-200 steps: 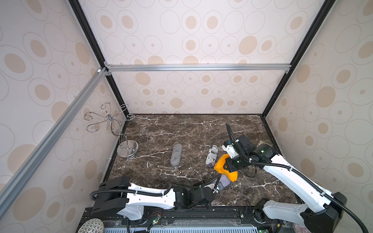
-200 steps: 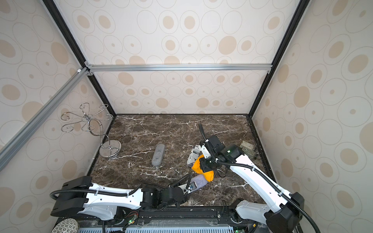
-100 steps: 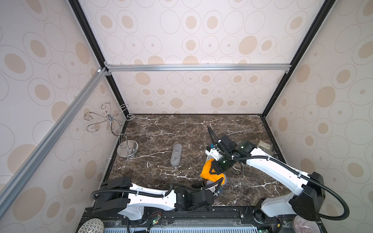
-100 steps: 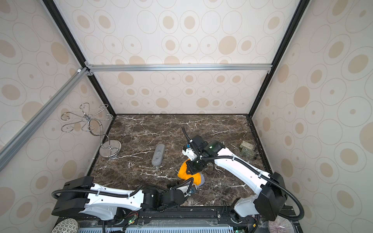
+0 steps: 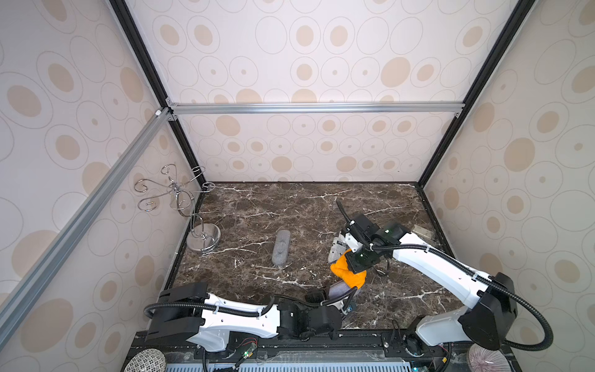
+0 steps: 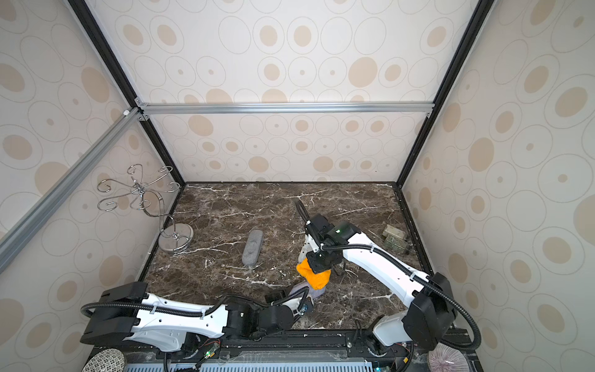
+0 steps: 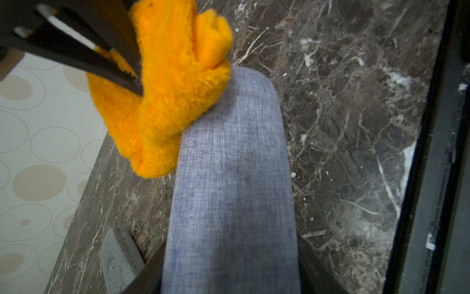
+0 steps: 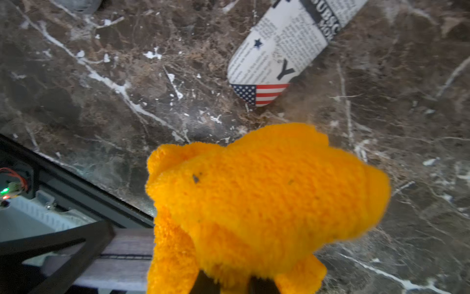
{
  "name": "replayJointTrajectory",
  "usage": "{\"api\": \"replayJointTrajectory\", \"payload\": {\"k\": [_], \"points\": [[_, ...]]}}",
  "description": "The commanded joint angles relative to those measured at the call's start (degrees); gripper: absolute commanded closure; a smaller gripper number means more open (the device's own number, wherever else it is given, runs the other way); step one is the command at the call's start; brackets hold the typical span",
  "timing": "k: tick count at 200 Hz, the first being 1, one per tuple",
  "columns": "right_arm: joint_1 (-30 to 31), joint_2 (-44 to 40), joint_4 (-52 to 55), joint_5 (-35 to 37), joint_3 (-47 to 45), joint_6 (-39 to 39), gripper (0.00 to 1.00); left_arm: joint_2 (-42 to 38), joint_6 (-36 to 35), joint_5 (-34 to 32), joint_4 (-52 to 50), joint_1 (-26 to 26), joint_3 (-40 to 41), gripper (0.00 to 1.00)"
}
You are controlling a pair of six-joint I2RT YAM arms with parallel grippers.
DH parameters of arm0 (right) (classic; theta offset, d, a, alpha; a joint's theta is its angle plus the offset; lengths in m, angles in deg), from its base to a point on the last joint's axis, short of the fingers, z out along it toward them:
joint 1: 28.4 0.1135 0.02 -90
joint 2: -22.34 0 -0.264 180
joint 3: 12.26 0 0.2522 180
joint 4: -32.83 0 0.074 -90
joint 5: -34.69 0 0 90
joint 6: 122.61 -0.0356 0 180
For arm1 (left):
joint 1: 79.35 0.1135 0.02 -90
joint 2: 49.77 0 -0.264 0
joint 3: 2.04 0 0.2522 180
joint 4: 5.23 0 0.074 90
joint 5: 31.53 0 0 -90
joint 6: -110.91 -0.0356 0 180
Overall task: Wipe the eyeglass case
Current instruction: Wipe the dirt from the eyeglass case.
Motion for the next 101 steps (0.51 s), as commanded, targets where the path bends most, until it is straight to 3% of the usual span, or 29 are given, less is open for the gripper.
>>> {"api": "replayJointTrajectory", "payload": {"k": [1, 38, 60, 101], "points": [[0.4, -0.8, 4.0, -0.8, 0.8, 2.0, 1.0, -2.1, 1.2, -5.3, 2.2, -0.1, -3.2, 0.62], [5.4, 3.0, -0.2, -9.5, 5.5, 3.3, 1.0, -1.7, 2.6, -4.8, 1.7, -0.2, -3.5, 0.62], [7.1, 5.3, -2.1, -11.1, 6.8, 2.6, 1.0, -1.3, 2.8, -5.0, 1.2, -0.2, -4.4, 0.62], [5.0, 4.2, -3.0, -5.1, 2.7, 0.9, 1.0, -2.5, 4.4, -6.5, -0.8, -0.3, -5.0, 0.62]]}}
